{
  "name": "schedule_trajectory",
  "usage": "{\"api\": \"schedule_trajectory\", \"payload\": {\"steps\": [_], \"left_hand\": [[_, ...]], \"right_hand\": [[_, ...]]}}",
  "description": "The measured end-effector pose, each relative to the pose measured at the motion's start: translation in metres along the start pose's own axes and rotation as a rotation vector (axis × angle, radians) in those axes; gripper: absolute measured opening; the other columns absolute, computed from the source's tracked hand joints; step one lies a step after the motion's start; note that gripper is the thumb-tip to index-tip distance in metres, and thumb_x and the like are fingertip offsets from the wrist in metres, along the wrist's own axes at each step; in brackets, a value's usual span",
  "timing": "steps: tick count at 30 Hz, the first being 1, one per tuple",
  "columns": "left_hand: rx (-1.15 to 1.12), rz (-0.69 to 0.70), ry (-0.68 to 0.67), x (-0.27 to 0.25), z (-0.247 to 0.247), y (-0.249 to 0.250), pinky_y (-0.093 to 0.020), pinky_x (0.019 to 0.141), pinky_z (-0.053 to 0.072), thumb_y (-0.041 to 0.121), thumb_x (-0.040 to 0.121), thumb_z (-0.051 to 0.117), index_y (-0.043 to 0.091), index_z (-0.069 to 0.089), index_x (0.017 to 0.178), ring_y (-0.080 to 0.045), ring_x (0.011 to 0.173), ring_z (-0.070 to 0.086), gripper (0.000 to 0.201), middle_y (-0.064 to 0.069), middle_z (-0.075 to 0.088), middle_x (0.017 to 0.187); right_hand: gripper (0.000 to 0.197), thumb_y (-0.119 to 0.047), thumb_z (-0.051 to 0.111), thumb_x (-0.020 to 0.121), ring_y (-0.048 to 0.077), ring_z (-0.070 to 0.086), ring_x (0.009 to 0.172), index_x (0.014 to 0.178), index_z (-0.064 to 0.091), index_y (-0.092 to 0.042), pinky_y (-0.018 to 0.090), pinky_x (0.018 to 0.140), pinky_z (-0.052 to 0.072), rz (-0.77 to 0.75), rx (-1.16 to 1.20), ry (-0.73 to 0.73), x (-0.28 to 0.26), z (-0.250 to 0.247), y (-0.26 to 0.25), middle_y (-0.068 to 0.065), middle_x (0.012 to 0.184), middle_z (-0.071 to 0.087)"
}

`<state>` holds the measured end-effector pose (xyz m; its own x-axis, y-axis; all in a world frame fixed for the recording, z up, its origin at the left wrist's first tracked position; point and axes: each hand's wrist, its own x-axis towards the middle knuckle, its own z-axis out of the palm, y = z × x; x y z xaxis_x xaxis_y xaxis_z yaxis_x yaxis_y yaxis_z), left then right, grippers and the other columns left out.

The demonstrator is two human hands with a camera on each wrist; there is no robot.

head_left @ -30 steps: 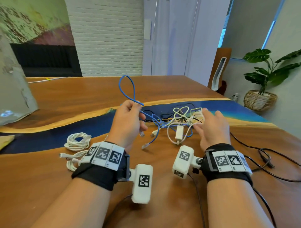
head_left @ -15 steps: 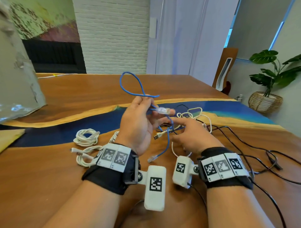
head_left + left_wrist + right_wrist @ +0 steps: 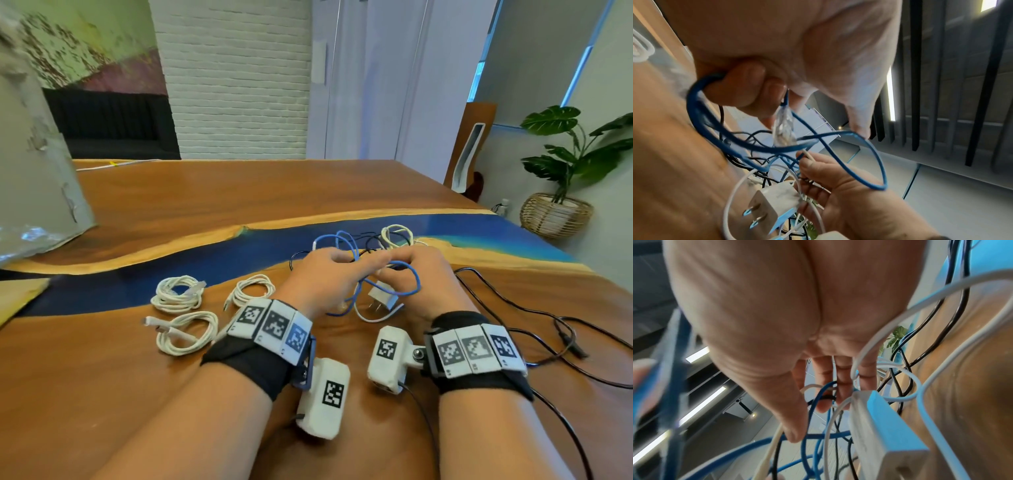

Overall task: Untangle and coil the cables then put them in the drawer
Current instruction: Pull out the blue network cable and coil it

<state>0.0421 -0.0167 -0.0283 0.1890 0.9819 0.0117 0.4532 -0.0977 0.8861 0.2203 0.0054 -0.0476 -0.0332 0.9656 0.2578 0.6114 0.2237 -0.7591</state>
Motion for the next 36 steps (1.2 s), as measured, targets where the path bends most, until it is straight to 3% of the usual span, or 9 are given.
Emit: {"api": "schedule_trajectory", "payload": {"steps": [4, 8, 11, 14, 18, 20, 28, 33, 36], "left_hand": [[0.053, -0.007, -0.068, 0.008, -0.005, 0.004, -0.032, 0.069, 0.048, 0.072, 0.078, 0.071, 0.031, 0.078, 0.094, -0.011, 0.070, 0.060, 0.045, -0.010, 0.076, 0.092], [0.200, -0.081, -0.084, 0.010, -0.008, -0.003, -0.035, 0.063, 0.050, 0.080, 0.080, 0.060, 0.014, 0.080, 0.089, -0.018, 0.057, 0.054, 0.069, 0.001, 0.054, 0.054], [0.268, -0.110, 0.009, 0.001, -0.011, -0.008, -0.029, 0.058, 0.044, 0.064, 0.096, 0.052, 0.022, 0.066, 0.060, -0.017, 0.051, 0.049, 0.057, 0.004, 0.053, 0.049], [0.071, -0.137, 0.193, -0.001, -0.020, -0.020, -0.030, 0.049, 0.035, 0.067, 0.096, 0.048, 0.020, 0.045, 0.054, -0.013, 0.042, 0.039, 0.063, 0.003, 0.043, 0.050], [-0.438, -0.129, 0.387, -0.006, -0.035, -0.018, -0.028, 0.060, 0.040, 0.081, 0.084, 0.053, 0.027, 0.041, 0.056, -0.018, 0.049, 0.025, 0.061, 0.004, 0.031, 0.054], [-0.663, -0.049, 0.441, -0.011, -0.040, -0.008, -0.023, 0.050, 0.038, 0.072, 0.092, 0.051, 0.028, 0.043, 0.064, -0.014, 0.051, 0.026, 0.053, 0.006, 0.030, 0.058], [-0.679, 0.154, 0.420, -0.024, -0.043, 0.017, -0.043, 0.062, 0.014, 0.074, 0.092, 0.045, 0.025, 0.044, 0.051, -0.015, 0.053, 0.025, 0.064, 0.008, 0.031, 0.054], [-0.658, 0.117, 0.398, -0.027, -0.043, 0.003, -0.030, 0.048, 0.019, 0.073, 0.094, 0.042, 0.023, 0.043, 0.059, -0.013, 0.048, 0.026, 0.061, 0.008, 0.031, 0.052], [-0.653, 0.099, 0.417, -0.029, -0.051, -0.006, -0.024, 0.046, 0.024, 0.066, 0.096, 0.046, 0.022, 0.044, 0.063, -0.012, 0.049, 0.027, 0.055, 0.009, 0.031, 0.053]], "right_hand": [[0.015, -0.016, 0.075, 0.091, 0.007, 0.067, 0.081, 0.082, 0.074, -0.029, 0.017, 0.065, 0.048, 0.028, 0.087, 0.116, 0.001, -0.002, 0.000, -0.009, 0.081, 0.071], [0.023, -0.029, 0.066, 0.098, 0.024, 0.071, 0.084, 0.077, 0.074, -0.022, 0.041, 0.079, 0.058, 0.136, 0.221, 0.310, 0.006, -0.003, 0.004, 0.002, 0.081, 0.075], [0.027, -0.025, 0.061, 0.100, 0.031, 0.068, 0.088, 0.081, 0.076, -0.014, 0.049, 0.086, 0.058, 0.201, 0.273, 0.415, 0.008, -0.006, 0.008, 0.014, 0.094, 0.076], [0.026, -0.010, 0.056, 0.101, 0.025, 0.065, 0.101, 0.113, 0.077, -0.020, 0.037, 0.083, 0.052, 0.215, 0.200, 0.453, 0.007, -0.012, 0.010, 0.007, 0.115, 0.073], [0.058, 0.003, 0.049, 0.094, 0.017, 0.058, 0.067, 0.141, 0.058, -0.030, 0.031, 0.056, 0.046, 0.294, 0.261, 0.387, 0.002, -0.014, 0.006, -0.001, 0.113, 0.063], [0.068, 0.007, 0.042, 0.092, 0.021, 0.062, 0.072, 0.146, 0.052, -0.033, 0.031, 0.056, 0.045, 0.283, 0.232, 0.299, 0.000, -0.012, 0.003, -0.006, 0.118, 0.054], [0.025, -0.033, 0.056, 0.083, 0.017, 0.063, 0.096, 0.100, 0.067, -0.046, 0.052, 0.096, 0.050, 0.130, 0.000, 0.404, -0.001, -0.005, -0.013, -0.016, 0.104, 0.067], [0.036, -0.008, 0.069, 0.090, -0.002, 0.065, 0.079, 0.113, 0.070, -0.036, 0.013, 0.069, 0.047, -0.099, 0.153, 0.138, 0.000, 0.006, -0.022, -0.015, 0.096, 0.072], [0.013, -0.012, 0.067, 0.097, 0.001, 0.050, 0.049, 0.102, 0.077, -0.019, 0.020, 0.053, 0.042, -0.054, 0.356, 0.108, 0.003, 0.012, -0.019, -0.008, 0.063, 0.066]]}}
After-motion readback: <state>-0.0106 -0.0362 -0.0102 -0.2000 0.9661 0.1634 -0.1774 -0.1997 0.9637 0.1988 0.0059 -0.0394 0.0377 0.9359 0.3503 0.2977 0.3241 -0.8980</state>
